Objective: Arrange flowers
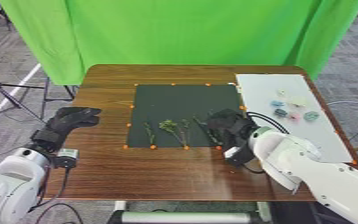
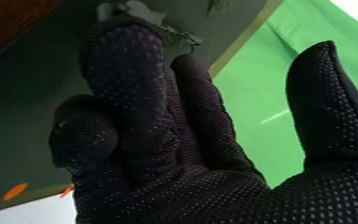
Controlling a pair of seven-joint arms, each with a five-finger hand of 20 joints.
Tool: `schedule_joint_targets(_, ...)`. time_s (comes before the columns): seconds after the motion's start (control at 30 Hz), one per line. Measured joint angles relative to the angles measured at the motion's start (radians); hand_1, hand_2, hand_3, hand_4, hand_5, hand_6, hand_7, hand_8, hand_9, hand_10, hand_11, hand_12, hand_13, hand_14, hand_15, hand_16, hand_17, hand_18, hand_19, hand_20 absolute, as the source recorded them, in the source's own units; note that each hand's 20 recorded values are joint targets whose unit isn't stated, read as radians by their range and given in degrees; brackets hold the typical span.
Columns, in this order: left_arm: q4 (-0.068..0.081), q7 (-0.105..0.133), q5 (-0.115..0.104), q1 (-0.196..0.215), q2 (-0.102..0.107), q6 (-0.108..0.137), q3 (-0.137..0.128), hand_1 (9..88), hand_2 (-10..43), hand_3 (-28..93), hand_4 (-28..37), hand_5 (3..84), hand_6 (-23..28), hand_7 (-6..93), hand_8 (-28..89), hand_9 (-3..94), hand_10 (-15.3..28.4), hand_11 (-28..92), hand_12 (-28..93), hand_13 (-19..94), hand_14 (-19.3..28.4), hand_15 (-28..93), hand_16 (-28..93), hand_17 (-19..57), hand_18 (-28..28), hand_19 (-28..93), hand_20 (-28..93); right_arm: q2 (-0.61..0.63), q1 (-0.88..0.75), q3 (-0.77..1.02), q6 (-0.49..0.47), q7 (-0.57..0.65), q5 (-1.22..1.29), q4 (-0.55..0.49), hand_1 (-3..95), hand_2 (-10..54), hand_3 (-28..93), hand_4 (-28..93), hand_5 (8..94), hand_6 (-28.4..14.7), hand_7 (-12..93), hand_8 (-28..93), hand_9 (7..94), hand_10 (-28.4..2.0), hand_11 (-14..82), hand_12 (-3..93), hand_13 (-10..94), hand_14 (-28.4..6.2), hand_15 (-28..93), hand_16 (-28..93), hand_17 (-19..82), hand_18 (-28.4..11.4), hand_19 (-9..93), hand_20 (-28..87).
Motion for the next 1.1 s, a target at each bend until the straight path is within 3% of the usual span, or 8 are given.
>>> schedule_joint_targets(0.37,0.001,-0.005,0.0,-0.01,0.0,-0.01,0.003,30.7,11.1,59,-22.9,48.3,6.7,13.8,-7,49.4,17.1,22,8,38,20.9,22,-4,1.0,15.6,22,13,0.014,-0.033,0.034,0.021,0.006,0.015,-0.015,18.9,3.4,59,-8,50.1,-5.6,4,-3,55.4,-16.5,7.1,10.8,90,-7.1,47,27,63,-13.1,93,28)
schedule_joint_targets(0.6,0.002,-0.007,0.0,-0.021,0.0,-0.017,0.01,30.7,11.1,59,-23.0,48.3,6.7,13.8,-7,49.4,17.0,22,8,38,20.9,22,-4,1.0,15.7,22,13,0.014,-0.052,0.048,0.097,-0.031,0.096,-0.041,18.8,3.1,59,-8,51.6,-5.4,5,-3,58.3,-16.4,7.7,11.6,91,-7.0,47,27,63,-13.1,93,28)
schedule_joint_targets(0.77,0.002,-0.008,0.0,-0.024,0.0,-0.021,0.012,30.7,11.1,59,-23.0,48.3,6.7,13.9,-7,49.4,17.0,22,8,38,20.9,22,-4,1.0,15.7,23,13,0.014,-0.087,0.111,0.162,-0.079,0.15,-0.075,25.9,-2.5,63,-8,57.8,-5.0,9,-4,63.7,-15.9,9.2,14.5,90,-6.4,47,28,62,-12.9,93,30)
schedule_joint_targets(0.87,0.002,-0.009,0.0,-0.023,0.0,-0.023,0.012,30.7,11.0,59,-23.1,48.3,6.7,13.8,-7,49.4,17.0,22,8,38,20.9,23,-4,1.0,15.7,23,13,0.019,-0.093,0.126,0.24,-0.119,0.135,-0.091,31.2,-6.7,64,-8,59.0,-4.0,11,-4,65.5,-15.1,9.9,17.2,88,-6.1,48,29,60,-12.4,93,31)
schedule_joint_targets(1.03,0.002,-0.01,0.0,-0.023,0.0,-0.027,0.013,30.8,11.1,59,-23.0,48.4,6.7,13.8,-7,49.4,17.1,22,8,38,21.1,23,-4,1.1,16.1,24,14,0.035,-0.067,0.093,0.479,-0.092,-0.114,-0.077,36.1,-9.5,65,-10,58.0,-2.2,13,-5,64.8,-14.2,10.1,18.7,86,-5.6,49,28,58,-12.0,92,34)
schedule_joint_targets(1.1,0.002,-0.011,0.0,-0.022,0.0,-0.028,0.013,30.8,11.1,59,-22.9,48.4,6.7,13.8,-7,49.4,17.1,22,8,38,21.2,23,-4,1.1,16.2,25,14,0.044,-0.065,0.11,0.491,-0.064,-0.262,-0.045,36.8,-9.5,65,-10,58.3,-1.3,14,-5,64.7,-13.8,10.0,18.7,86,-5.4,50,29,58,-12.0,92,35)
